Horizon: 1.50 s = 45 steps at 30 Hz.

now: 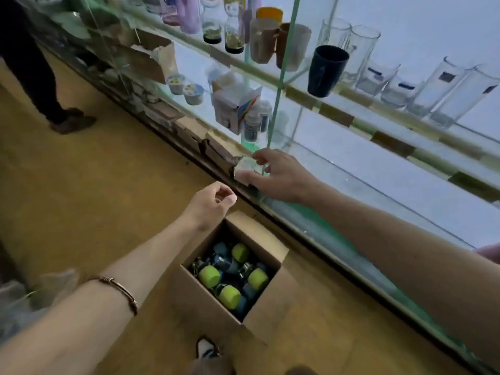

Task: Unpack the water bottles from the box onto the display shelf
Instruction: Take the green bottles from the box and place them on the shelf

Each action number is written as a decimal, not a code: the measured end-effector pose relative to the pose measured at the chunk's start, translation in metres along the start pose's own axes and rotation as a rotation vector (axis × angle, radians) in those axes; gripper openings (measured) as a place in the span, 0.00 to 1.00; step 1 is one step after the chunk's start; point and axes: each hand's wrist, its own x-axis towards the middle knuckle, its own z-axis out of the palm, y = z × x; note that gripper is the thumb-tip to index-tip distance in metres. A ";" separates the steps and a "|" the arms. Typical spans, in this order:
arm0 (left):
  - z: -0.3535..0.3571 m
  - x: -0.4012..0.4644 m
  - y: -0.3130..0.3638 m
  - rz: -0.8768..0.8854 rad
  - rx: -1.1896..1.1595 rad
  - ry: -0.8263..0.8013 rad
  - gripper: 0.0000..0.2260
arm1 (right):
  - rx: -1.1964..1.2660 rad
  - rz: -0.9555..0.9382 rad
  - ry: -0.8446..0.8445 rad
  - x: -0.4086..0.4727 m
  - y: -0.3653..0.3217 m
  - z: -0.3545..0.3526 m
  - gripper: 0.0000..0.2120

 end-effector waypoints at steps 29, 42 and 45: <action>0.201 0.097 -0.362 -0.722 0.147 -0.136 0.17 | -0.065 0.178 -0.732 0.121 0.217 0.384 0.34; 0.254 0.183 -0.516 -0.845 0.175 0.001 0.25 | 0.034 0.285 -0.736 0.169 0.286 0.573 0.40; 0.263 0.192 -0.545 -0.911 0.186 0.015 0.27 | 0.056 0.337 -0.752 0.168 0.300 0.603 0.42</action>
